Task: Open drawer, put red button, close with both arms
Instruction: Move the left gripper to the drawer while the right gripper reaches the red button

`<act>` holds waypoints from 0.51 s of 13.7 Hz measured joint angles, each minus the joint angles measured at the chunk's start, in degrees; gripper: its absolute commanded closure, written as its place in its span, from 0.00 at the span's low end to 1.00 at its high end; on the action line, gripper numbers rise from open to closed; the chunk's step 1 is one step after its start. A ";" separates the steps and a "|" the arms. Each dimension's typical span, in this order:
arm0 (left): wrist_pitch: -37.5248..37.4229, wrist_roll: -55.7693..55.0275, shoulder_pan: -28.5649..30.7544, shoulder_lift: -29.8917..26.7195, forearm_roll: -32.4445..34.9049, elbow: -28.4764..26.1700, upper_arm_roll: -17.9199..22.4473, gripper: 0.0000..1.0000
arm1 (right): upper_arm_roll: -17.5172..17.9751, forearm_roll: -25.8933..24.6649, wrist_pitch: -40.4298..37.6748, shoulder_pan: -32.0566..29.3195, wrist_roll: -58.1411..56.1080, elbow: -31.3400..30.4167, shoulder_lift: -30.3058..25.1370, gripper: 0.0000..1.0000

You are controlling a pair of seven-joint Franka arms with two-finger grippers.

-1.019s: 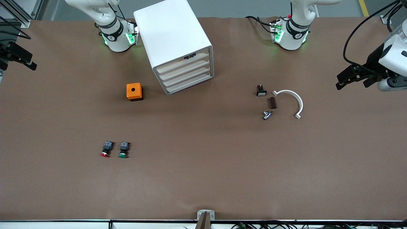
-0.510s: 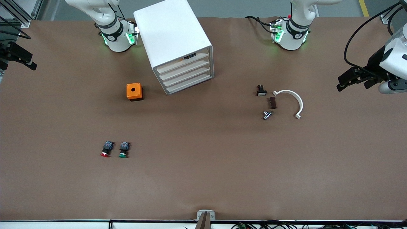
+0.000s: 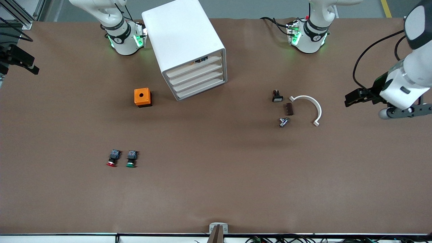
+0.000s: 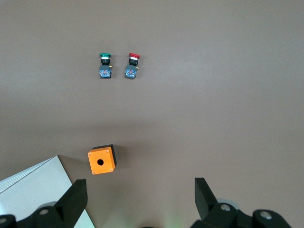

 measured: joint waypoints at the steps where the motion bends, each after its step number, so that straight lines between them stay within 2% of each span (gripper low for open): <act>1: -0.24 -0.29 -0.54 1.37 0.00 -0.11 -0.60 0.00 | -0.01 0.00 0.00 0.00 0.00 -0.01 0.00 0.00; 7: -0.56 -14.28 -6.60 10.91 -0.92 0.30 -4.46 0.00 | -0.02 -0.04 0.19 0.00 -0.01 0.13 -0.01 0.00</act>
